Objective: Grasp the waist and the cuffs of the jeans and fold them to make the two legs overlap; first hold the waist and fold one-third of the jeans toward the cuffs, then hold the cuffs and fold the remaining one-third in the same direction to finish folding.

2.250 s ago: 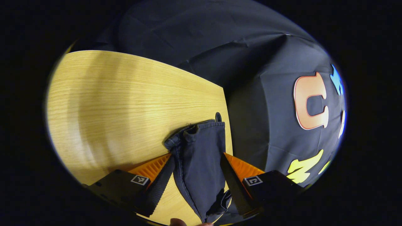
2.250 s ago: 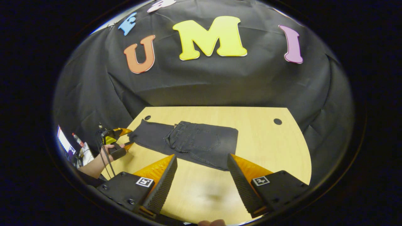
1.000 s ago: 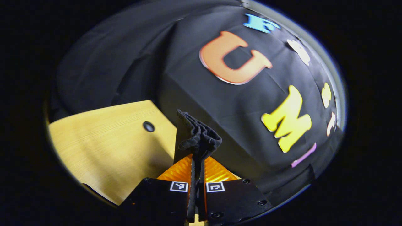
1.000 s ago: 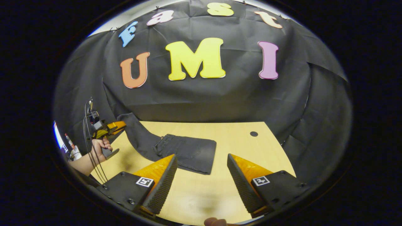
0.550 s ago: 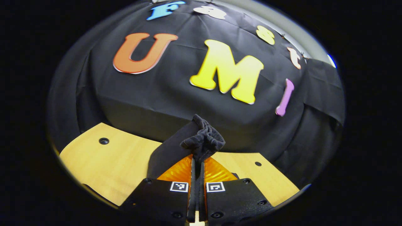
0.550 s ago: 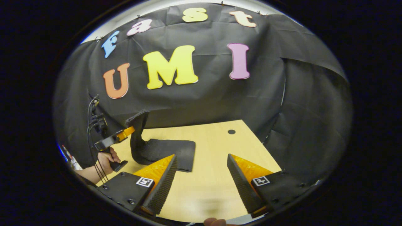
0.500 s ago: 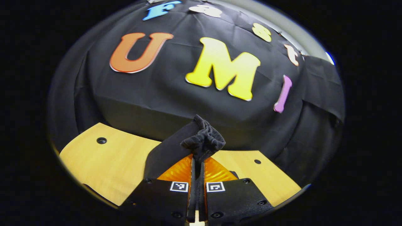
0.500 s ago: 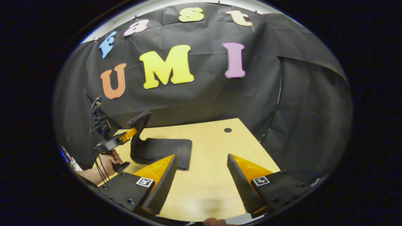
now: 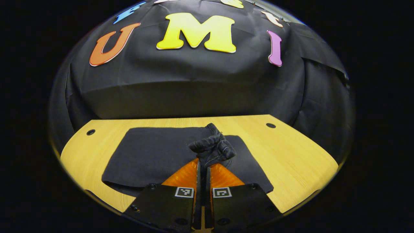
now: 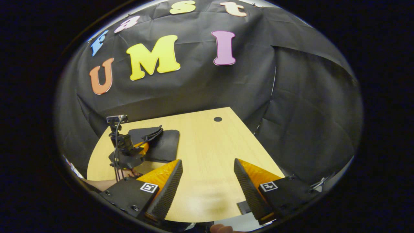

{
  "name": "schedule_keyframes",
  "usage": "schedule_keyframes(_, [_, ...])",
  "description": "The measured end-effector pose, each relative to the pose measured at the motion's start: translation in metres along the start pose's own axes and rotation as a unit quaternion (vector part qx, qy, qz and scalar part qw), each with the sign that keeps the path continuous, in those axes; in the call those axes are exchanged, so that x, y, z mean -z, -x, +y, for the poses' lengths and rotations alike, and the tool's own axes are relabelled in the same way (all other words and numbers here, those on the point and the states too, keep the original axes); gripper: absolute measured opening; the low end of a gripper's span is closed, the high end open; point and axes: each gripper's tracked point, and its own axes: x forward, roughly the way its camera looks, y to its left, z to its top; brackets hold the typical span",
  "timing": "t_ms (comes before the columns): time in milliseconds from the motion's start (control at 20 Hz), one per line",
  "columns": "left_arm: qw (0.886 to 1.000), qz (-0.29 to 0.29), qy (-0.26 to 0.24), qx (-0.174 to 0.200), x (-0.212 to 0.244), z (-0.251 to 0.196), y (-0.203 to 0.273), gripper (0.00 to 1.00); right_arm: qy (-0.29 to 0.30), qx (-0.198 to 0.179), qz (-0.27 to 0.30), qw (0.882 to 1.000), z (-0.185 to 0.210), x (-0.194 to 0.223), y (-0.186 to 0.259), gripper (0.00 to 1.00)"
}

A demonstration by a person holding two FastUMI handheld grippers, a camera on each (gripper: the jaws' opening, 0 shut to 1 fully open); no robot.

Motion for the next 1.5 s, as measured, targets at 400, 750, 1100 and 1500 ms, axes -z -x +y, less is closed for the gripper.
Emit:
schedule_keyframes(400, [0.999,0.021,-0.005,0.027,0.009,-0.036,-0.002,0.77,-0.009,-0.021,0.01,1.0,0.01,0.002,-0.027,0.98])
schedule_keyframes(750, [0.996,0.014,0.043,0.071,-0.037,-0.056,0.051,1.0,0.007,-0.03,-0.038,0.999,0.028,-0.024,-0.04,0.98])
schedule_keyframes(1100, [0.995,-0.084,0.014,0.051,-0.167,-0.011,0.139,0.98,0.036,-0.088,-0.15,0.984,0.11,-0.1,-0.042,0.94])
schedule_keyframes(1500, [0.976,-0.213,-0.002,-0.047,-0.282,0.045,0.252,0.98,0.08,-0.125,-0.304,0.941,0.194,-0.194,0.003,0.94])
